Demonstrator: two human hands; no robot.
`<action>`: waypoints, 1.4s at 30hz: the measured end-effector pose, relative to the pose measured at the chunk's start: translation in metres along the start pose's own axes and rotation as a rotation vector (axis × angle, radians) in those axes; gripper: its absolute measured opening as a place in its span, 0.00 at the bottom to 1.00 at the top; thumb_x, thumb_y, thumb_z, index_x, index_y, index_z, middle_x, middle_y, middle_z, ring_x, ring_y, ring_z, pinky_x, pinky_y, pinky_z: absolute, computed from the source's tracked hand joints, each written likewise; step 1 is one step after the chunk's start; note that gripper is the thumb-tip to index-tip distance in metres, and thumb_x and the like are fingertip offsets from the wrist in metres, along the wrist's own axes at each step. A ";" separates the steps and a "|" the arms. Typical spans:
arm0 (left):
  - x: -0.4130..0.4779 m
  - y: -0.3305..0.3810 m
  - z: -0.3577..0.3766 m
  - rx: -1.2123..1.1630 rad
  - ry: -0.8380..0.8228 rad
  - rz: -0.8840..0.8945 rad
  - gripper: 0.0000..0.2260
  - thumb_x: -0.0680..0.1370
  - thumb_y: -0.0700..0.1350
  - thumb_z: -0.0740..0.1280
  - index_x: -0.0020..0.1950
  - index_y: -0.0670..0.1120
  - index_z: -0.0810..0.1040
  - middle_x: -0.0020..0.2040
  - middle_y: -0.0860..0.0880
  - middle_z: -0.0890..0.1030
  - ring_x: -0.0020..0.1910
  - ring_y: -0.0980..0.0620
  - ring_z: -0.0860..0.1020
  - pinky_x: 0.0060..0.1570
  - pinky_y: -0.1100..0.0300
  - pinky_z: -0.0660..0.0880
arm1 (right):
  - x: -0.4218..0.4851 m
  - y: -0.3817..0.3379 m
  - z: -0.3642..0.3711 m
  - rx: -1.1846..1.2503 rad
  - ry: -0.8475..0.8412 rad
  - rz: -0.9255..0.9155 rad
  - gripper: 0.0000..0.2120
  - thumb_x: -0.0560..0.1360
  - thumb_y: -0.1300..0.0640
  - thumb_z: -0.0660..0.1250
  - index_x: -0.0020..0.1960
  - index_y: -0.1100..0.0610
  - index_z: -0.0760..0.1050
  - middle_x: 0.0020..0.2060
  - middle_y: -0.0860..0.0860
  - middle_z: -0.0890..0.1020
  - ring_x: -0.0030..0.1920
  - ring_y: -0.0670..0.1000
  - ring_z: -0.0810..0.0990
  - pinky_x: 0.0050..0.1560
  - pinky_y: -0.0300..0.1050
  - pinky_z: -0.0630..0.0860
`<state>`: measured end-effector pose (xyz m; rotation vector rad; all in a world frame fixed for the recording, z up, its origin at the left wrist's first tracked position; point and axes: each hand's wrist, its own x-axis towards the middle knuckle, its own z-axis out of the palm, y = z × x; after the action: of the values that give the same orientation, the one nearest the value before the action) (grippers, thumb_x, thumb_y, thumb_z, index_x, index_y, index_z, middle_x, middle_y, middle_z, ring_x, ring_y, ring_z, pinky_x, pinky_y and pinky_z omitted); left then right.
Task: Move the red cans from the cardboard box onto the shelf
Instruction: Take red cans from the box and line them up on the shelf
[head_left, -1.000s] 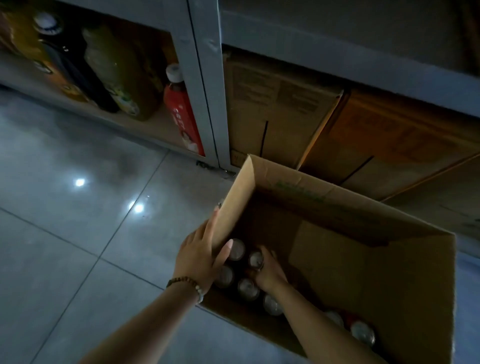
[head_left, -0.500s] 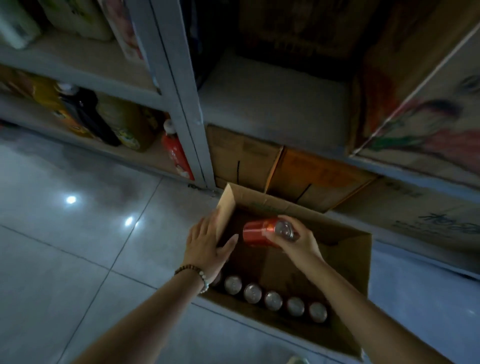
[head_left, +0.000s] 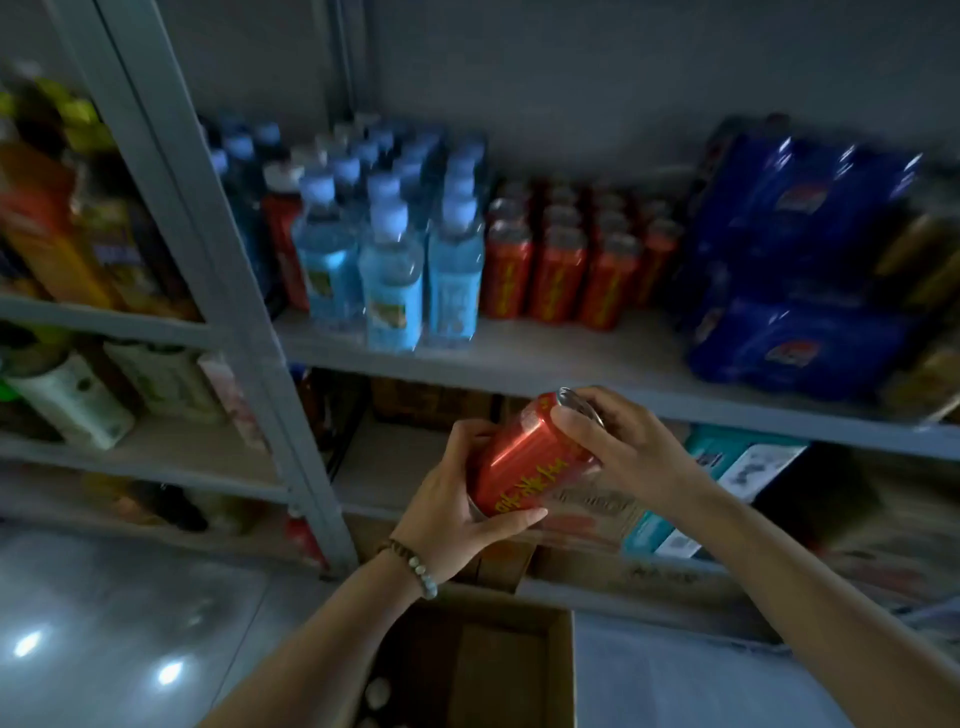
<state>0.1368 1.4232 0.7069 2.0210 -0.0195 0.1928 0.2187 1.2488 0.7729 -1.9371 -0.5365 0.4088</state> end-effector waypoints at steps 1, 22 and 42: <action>0.006 0.021 -0.003 -0.052 0.003 0.016 0.32 0.64 0.53 0.77 0.60 0.56 0.63 0.56 0.61 0.73 0.53 0.67 0.75 0.46 0.70 0.76 | -0.003 -0.020 -0.017 0.005 -0.013 -0.006 0.19 0.66 0.36 0.63 0.54 0.42 0.74 0.50 0.43 0.80 0.50 0.42 0.81 0.45 0.39 0.80; 0.152 0.072 0.027 0.641 -0.020 -0.162 0.43 0.66 0.72 0.41 0.76 0.50 0.46 0.77 0.50 0.51 0.75 0.50 0.53 0.73 0.53 0.53 | 0.085 -0.051 -0.195 -0.401 0.169 -0.043 0.31 0.63 0.48 0.78 0.62 0.50 0.72 0.54 0.45 0.79 0.53 0.45 0.78 0.53 0.44 0.77; 0.162 0.026 0.049 0.903 -0.184 -0.254 0.41 0.68 0.70 0.29 0.76 0.54 0.50 0.77 0.54 0.50 0.75 0.51 0.48 0.73 0.52 0.46 | 0.170 0.003 -0.192 -0.613 0.121 0.037 0.33 0.66 0.55 0.77 0.68 0.54 0.69 0.65 0.54 0.70 0.66 0.54 0.69 0.64 0.46 0.68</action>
<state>0.3009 1.3793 0.7322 2.9037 0.2489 -0.1886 0.4595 1.1925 0.8409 -2.5424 -0.5925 0.1516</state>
